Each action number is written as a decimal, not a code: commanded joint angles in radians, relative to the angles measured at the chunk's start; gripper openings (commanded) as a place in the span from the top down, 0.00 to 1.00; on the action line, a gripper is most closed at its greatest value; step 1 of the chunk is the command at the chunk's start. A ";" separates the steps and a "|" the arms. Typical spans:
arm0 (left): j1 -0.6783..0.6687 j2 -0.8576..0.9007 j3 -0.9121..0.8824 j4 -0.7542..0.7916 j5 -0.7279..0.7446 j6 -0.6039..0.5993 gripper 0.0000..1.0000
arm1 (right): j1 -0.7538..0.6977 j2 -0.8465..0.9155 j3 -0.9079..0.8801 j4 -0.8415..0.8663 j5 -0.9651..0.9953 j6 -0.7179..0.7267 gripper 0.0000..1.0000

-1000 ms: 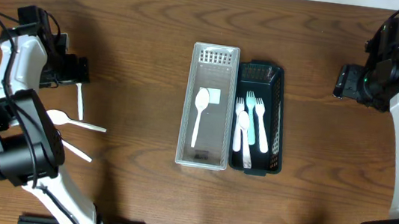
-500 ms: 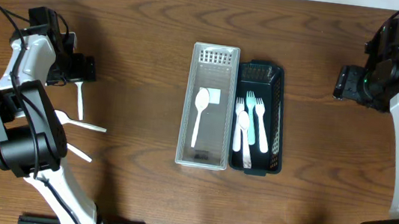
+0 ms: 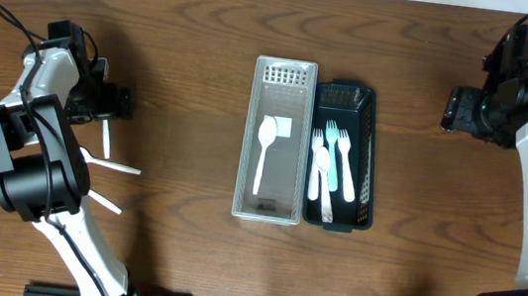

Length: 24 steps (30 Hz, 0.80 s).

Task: Pack container
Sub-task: 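Return the left gripper and grasp another white spoon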

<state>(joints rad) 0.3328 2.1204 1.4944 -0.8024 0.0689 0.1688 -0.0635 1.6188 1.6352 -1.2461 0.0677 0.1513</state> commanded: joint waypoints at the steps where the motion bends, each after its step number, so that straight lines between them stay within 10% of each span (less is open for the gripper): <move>1: 0.002 0.016 -0.005 -0.011 -0.005 -0.007 0.02 | -0.023 -0.001 -0.002 -0.003 0.010 -0.010 0.26; 9: 0.002 0.044 -0.005 -0.061 -0.009 -0.010 0.02 | -0.023 -0.001 -0.002 -0.003 0.010 -0.010 0.25; 24: 0.002 0.043 -0.005 -0.071 -0.009 -0.010 0.67 | -0.023 -0.001 -0.002 -0.004 0.010 -0.011 0.25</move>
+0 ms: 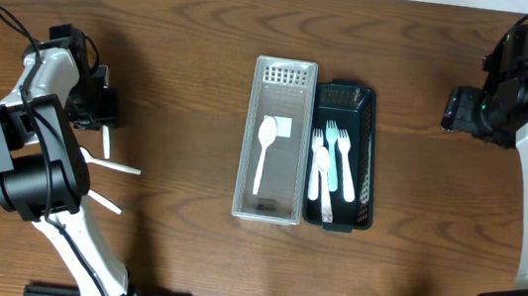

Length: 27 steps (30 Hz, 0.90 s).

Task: Pack container
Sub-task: 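Return the left gripper and grasp another white spoon, then lift the spoon with the left gripper and lower it into the silver tray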

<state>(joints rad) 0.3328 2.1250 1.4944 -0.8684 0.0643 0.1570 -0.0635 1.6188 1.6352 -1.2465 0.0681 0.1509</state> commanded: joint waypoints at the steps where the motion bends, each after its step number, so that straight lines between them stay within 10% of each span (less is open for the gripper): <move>1: 0.002 0.039 -0.005 -0.005 -0.004 0.002 0.69 | -0.023 -0.001 -0.002 -0.003 0.010 -0.010 0.25; 14: 0.002 0.039 0.043 -0.003 -0.004 -0.033 0.93 | -0.023 -0.001 -0.002 -0.006 0.010 -0.010 0.25; 27: -0.105 -0.073 0.156 -0.106 0.000 -0.043 0.94 | -0.023 -0.001 -0.002 -0.014 0.010 -0.010 0.25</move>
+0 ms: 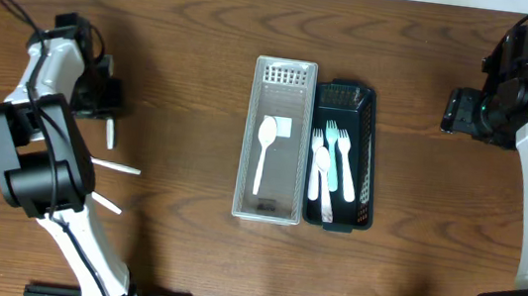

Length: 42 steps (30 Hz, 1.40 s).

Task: Pack container
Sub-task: 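Lift the spoon with the left gripper and lower it into the silver tray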

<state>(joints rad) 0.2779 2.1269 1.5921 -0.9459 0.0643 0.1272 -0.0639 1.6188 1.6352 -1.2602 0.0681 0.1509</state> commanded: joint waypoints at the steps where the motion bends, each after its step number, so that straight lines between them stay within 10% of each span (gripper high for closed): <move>1: -0.076 -0.097 0.079 -0.055 0.002 -0.014 0.94 | -0.023 -0.001 -0.002 -0.001 0.010 -0.010 0.25; 19: -0.713 -0.357 0.117 -0.151 0.008 -0.301 0.94 | -0.023 -0.001 -0.002 0.003 0.010 -0.010 0.25; 35: -0.862 -0.111 0.094 -0.150 0.007 -0.394 0.91 | -0.023 -0.001 -0.002 -0.009 0.010 -0.011 0.25; 42: -0.819 -0.251 0.119 -0.149 -0.079 -0.331 0.36 | -0.023 -0.001 -0.002 -0.008 0.011 -0.019 0.25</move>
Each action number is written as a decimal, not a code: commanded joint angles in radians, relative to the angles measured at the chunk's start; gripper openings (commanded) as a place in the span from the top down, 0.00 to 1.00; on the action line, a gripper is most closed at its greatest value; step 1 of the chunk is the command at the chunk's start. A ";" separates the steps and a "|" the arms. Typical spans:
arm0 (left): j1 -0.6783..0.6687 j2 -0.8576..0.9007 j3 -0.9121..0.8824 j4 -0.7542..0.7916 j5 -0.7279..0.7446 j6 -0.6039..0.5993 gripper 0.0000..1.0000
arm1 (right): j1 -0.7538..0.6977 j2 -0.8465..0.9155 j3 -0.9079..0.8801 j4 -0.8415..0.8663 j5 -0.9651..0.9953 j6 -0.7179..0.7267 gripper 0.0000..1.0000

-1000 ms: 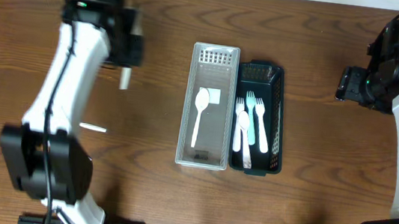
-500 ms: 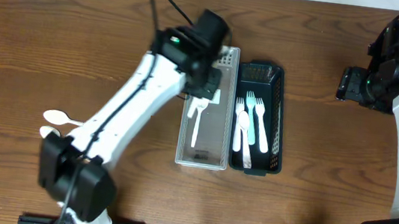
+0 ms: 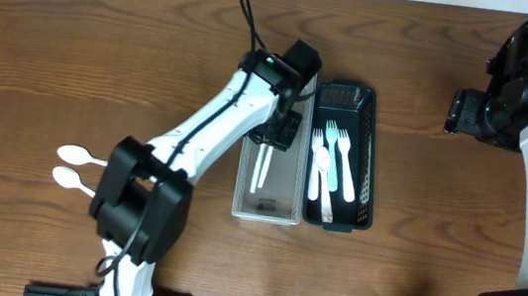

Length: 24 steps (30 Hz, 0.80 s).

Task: Pack container
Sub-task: 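Lift the spoon with the left gripper and lower it into the silver tray, then move the left gripper back and grasp a third white spoon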

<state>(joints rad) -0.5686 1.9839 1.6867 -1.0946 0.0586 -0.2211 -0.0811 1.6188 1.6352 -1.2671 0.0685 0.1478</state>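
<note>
A clear grey tray (image 3: pixel 245 181) stands mid-table, with a dark tray (image 3: pixel 370 160) of white and teal forks (image 3: pixel 342 162) along its right side. My left gripper (image 3: pixel 282 130) hangs over the upper half of the clear tray, shut on a white spoon whose handle (image 3: pixel 266 168) points down the tray. A second white handle lies right beside it; the bowls of both are hidden under the gripper. Two more white spoons (image 3: pixel 72 154) lie on the table at the far left. My right gripper (image 3: pixel 460 111) stays far to the right; its jaws are too dark to read.
The left arm (image 3: pixel 207 127) stretches diagonally from its base at the lower left across the table to the trays. The right arm stands along the right edge. The table's far edge runs just above the trays.
My left gripper was at the far left of the table over a loose spoon. Now it is over the clear tray with a spoon. Two spoons show on the left where the arm had covered them.
My left gripper stayed at the far left over loose white spoons for all three earlier moments, shifting only slightly. One spoon lay in the clear tray throughout. By now the gripper holds a spoon over that tray. The right arm has not moved.
</note>
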 commanded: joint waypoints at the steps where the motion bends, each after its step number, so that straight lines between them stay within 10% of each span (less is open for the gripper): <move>1: 0.037 -0.140 0.024 0.000 -0.100 0.018 0.27 | -0.006 -0.001 -0.002 0.000 0.010 -0.016 0.25; 9: 0.270 -0.370 0.021 -0.106 -0.284 -0.299 0.02 | -0.006 -0.001 -0.002 0.003 0.011 -0.027 0.25; 18: 0.680 -0.379 -0.197 -0.092 -0.216 -0.654 0.02 | -0.006 -0.001 -0.002 0.001 0.011 -0.027 0.25; 24: 0.846 -0.377 -0.481 0.153 -0.069 -0.660 0.02 | -0.006 -0.001 -0.002 -0.002 0.011 -0.031 0.25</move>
<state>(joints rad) 0.2348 1.6016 1.2915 -0.9745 -0.0910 -0.8276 -0.0811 1.6188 1.6348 -1.2675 0.0685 0.1375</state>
